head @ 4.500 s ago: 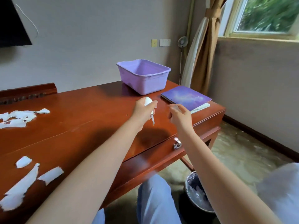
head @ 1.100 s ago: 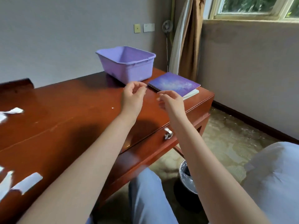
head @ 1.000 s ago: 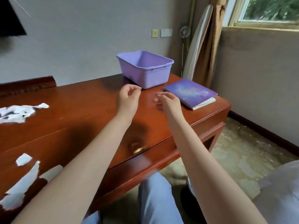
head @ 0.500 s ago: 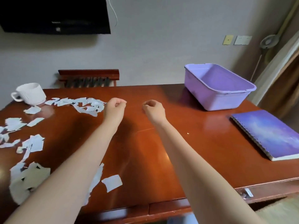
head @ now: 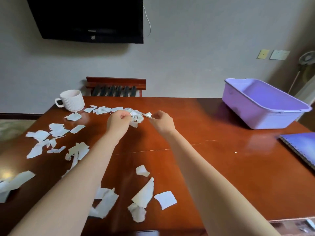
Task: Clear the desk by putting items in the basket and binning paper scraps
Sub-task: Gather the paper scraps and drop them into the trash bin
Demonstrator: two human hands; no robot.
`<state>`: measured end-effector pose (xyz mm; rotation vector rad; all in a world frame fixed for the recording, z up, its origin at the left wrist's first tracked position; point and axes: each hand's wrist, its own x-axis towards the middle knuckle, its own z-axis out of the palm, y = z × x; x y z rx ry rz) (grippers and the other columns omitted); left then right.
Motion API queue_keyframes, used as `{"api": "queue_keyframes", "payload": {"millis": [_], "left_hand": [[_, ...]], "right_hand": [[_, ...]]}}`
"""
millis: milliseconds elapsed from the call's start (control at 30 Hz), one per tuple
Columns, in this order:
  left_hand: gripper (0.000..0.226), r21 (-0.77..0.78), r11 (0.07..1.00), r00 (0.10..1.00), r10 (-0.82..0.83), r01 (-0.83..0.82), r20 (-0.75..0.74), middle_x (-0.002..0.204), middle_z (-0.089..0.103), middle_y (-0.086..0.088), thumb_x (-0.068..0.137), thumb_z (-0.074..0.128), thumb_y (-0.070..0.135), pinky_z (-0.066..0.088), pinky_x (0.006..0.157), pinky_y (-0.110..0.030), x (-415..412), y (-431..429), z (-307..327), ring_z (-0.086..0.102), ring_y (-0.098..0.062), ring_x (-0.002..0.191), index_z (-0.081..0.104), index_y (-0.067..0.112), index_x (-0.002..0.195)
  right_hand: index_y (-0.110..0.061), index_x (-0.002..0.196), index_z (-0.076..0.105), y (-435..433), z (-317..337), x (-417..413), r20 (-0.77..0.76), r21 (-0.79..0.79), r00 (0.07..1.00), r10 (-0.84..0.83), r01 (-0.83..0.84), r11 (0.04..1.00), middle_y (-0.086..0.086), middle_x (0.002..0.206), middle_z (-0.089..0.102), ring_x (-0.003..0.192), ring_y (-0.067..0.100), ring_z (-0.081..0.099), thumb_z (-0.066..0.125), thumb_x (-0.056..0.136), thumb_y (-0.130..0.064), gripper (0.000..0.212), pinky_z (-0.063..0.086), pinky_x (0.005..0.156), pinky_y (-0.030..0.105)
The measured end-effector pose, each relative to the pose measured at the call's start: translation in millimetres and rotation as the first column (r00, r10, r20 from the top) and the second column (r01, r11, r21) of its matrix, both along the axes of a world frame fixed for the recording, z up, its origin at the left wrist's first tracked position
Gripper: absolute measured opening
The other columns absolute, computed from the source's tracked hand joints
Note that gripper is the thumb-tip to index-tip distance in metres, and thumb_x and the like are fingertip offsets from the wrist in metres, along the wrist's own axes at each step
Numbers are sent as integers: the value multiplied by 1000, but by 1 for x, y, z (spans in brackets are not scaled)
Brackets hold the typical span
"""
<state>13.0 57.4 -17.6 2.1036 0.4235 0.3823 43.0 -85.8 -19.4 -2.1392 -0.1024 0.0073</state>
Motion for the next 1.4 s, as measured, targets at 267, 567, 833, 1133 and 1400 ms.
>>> {"api": "queue_keyframes", "payload": {"millis": [267, 567, 833, 1133, 1400], "left_hand": [[21, 70, 993, 995, -92, 95, -42, 125, 58, -5, 95, 50, 19, 43, 82, -25, -12, 55, -11, 54, -20, 114, 59, 15, 114], [32, 172, 975, 986, -118, 138, -122, 137, 49, -4, 92, 57, 21, 46, 93, -32, 7, 73, -28, 47, -23, 125, 52, 19, 124], [56, 338, 928, 979, -103, 159, -178, 150, 35, -2, 89, 60, 37, 39, 105, -42, 64, 75, -50, 35, -24, 137, 40, 21, 139], [57, 439, 879, 963, -77, 188, -259, 158, 17, -1, 95, 44, 44, 25, 113, -47, 135, 75, -65, 10, -22, 147, 28, 23, 146], [50, 524, 812, 934, -70, 257, -350, 156, 25, 0, 100, 24, 44, 16, 117, -46, 151, 68, -73, 15, -21, 146, 35, 25, 144]], "right_hand": [[-9, 132, 48, 32, -8, -13, -82, -114, 992, -95, 85, 990, 10, 124, 60, 85, 17, 53, 56, 91, -18, 43, 41, 65, 21], [-13, 141, 36, 37, -32, 6, -91, -231, 989, -113, 89, 969, 9, 137, 50, 116, 25, 53, 68, 84, -36, 70, 47, 84, 31], [-23, 150, 19, 48, -60, 66, -16, -384, 1000, 2, -8, 923, 4, 159, 19, 147, 25, 16, 66, 72, -67, 102, 11, 119, 54], [-24, 152, 16, 66, -75, 120, 35, -507, 976, 217, -170, 845, -1, 159, 22, 148, 21, 16, 59, 75, -71, 100, 3, 118, 50], [-22, 130, 56, 62, -87, 126, 201, -414, 948, 245, -144, 899, -4, 134, 58, 124, 18, 51, 58, 88, -47, 49, 37, 104, 32]]}}
